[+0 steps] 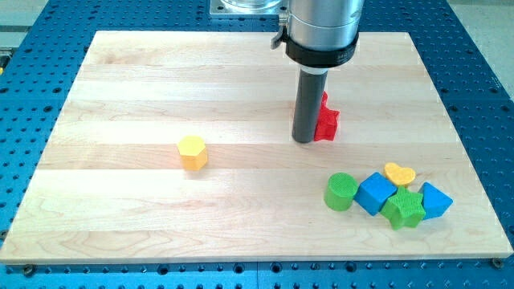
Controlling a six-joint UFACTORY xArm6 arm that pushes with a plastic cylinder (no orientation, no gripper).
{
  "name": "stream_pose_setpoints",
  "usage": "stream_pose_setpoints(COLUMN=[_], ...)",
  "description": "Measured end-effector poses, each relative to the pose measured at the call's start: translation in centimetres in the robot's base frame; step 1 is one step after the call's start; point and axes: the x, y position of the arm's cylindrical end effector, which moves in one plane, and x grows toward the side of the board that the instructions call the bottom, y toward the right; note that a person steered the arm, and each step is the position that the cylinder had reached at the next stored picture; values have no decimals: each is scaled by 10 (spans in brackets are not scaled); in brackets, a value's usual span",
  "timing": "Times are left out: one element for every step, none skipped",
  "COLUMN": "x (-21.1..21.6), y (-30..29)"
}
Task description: Move the red star to the right of the red circle
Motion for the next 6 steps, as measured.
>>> stream_pose_setpoints(x=[0, 12, 15, -29, -24, -59], y=[3, 24, 47, 54, 73, 88])
